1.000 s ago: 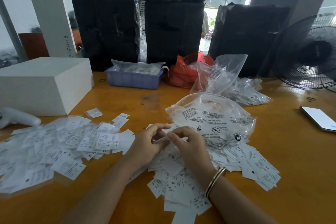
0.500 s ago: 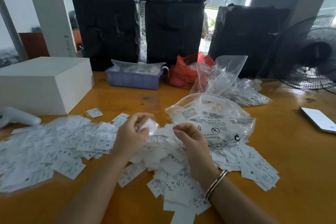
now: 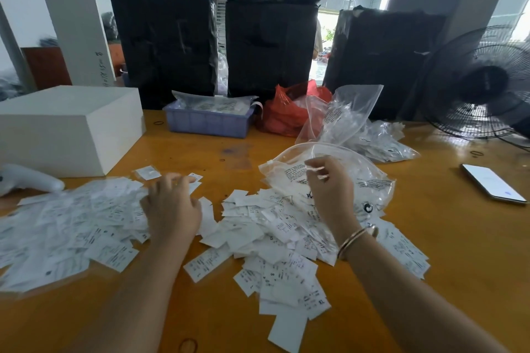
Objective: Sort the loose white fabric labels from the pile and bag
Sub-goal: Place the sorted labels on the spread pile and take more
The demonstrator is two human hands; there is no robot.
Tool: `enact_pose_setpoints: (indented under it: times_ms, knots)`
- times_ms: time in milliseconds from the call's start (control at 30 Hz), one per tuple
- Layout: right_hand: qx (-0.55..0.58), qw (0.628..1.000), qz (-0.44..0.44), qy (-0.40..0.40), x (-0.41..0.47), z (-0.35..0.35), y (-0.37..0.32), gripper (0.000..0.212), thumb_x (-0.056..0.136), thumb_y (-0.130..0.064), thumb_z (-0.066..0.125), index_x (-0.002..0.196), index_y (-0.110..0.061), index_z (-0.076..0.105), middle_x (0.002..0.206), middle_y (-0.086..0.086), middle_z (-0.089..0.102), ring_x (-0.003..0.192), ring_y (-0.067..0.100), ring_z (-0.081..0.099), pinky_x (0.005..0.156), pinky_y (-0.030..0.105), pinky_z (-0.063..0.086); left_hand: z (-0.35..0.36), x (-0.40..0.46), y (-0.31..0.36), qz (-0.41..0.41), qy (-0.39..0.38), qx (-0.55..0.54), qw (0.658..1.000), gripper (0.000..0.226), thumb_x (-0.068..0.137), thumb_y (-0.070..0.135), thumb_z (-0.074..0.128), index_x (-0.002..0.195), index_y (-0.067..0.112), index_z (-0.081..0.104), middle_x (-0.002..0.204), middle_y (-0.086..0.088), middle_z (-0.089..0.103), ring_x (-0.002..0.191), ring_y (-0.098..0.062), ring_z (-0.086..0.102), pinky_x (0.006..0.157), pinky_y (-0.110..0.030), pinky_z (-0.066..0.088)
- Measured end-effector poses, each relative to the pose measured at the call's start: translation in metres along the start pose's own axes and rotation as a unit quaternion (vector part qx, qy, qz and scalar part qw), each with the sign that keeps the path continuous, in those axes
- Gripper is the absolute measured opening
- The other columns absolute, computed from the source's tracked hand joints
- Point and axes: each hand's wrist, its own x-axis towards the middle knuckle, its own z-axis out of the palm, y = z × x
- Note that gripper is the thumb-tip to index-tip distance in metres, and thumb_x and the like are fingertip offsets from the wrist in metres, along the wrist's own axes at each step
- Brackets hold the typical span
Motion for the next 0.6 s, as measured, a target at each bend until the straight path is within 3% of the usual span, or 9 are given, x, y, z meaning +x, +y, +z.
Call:
enact_pose_setpoints:
  times_ms: [100, 167, 267, 367, 433, 600]
  knots:
    - [-0.084, 0.995, 0.038, 0.033, 0.033, -0.007, 0.018, 0.023, 0.091, -0.003, 0.051, 0.103, -0.015, 0.068, 0.107, 0.001, 0.066, 0.097, 0.018, 0.058, 0.084, 0.030, 0.049, 0.001, -0.007, 0.017, 0.095, -0.012, -0.092, 0.991, 0.028, 0.088, 0.015, 0.061, 0.115, 0.019, 0.063, 0.117, -0.002, 0.061, 0.108, -0.020, 0.051, 0.083, -0.030, 0.041]
    - [-0.174, 0.982, 0.073, -0.014, 0.050, -0.010, 0.034, 0.030, 0.092, -0.004, 0.045, 0.110, -0.012, 0.068, 0.114, 0.005, 0.067, 0.095, 0.024, 0.062, 0.085, 0.041, 0.051, 0.004, -0.014, 0.026, 0.159, -0.054, -0.130, 0.977, 0.025, 0.090, 0.016, 0.057, 0.114, 0.021, 0.063, 0.112, 0.004, 0.063, 0.106, -0.014, 0.050, 0.084, -0.024, 0.038]
    - [-0.332, 0.915, 0.137, -0.186, 0.062, -0.008, 0.053, 0.030, 0.092, -0.011, 0.048, 0.117, -0.009, 0.063, 0.121, 0.011, 0.062, 0.106, 0.027, 0.059, 0.091, 0.036, 0.049, 0.011, -0.020, 0.031, 0.234, -0.122, -0.154, 0.952, 0.024, 0.094, 0.023, 0.051, 0.115, 0.026, 0.063, 0.111, 0.012, 0.061, 0.106, -0.006, 0.046, 0.085, -0.019, 0.035]
    - [-0.405, 0.860, 0.160, -0.267, 0.059, -0.004, 0.056, 0.013, 0.090, -0.016, 0.051, 0.092, -0.007, 0.061, 0.108, 0.015, 0.064, 0.096, 0.030, 0.059, 0.083, 0.034, 0.049, 0.015, -0.022, 0.031, 0.252, -0.167, -0.166, 0.939, 0.023, 0.095, 0.025, 0.051, 0.113, 0.026, 0.065, 0.112, 0.013, 0.061, 0.105, -0.007, 0.045, 0.085, -0.021, 0.038]
    - [-0.413, 0.863, 0.150, -0.249, 0.058, 0.000, 0.055, 0.012, 0.090, -0.016, 0.052, 0.084, -0.008, 0.060, 0.101, 0.014, 0.065, 0.090, 0.029, 0.060, 0.083, 0.036, 0.050, 0.015, -0.023, 0.030, 0.250, -0.183, -0.166, 0.936, 0.023, 0.095, 0.025, 0.051, 0.112, 0.026, 0.065, 0.113, 0.012, 0.060, 0.105, -0.009, 0.046, 0.088, -0.027, 0.041]
    - [-0.387, 0.887, 0.159, -0.195, 0.057, -0.002, 0.052, 0.022, 0.088, -0.023, 0.060, 0.103, -0.008, 0.066, 0.102, 0.011, 0.066, 0.094, 0.029, 0.061, 0.092, 0.042, 0.048, 0.016, -0.023, 0.029, 0.247, -0.192, -0.173, 0.934, 0.023, 0.095, 0.023, 0.051, 0.112, 0.026, 0.066, 0.113, 0.011, 0.059, 0.104, -0.011, 0.045, 0.088, -0.029, 0.041]
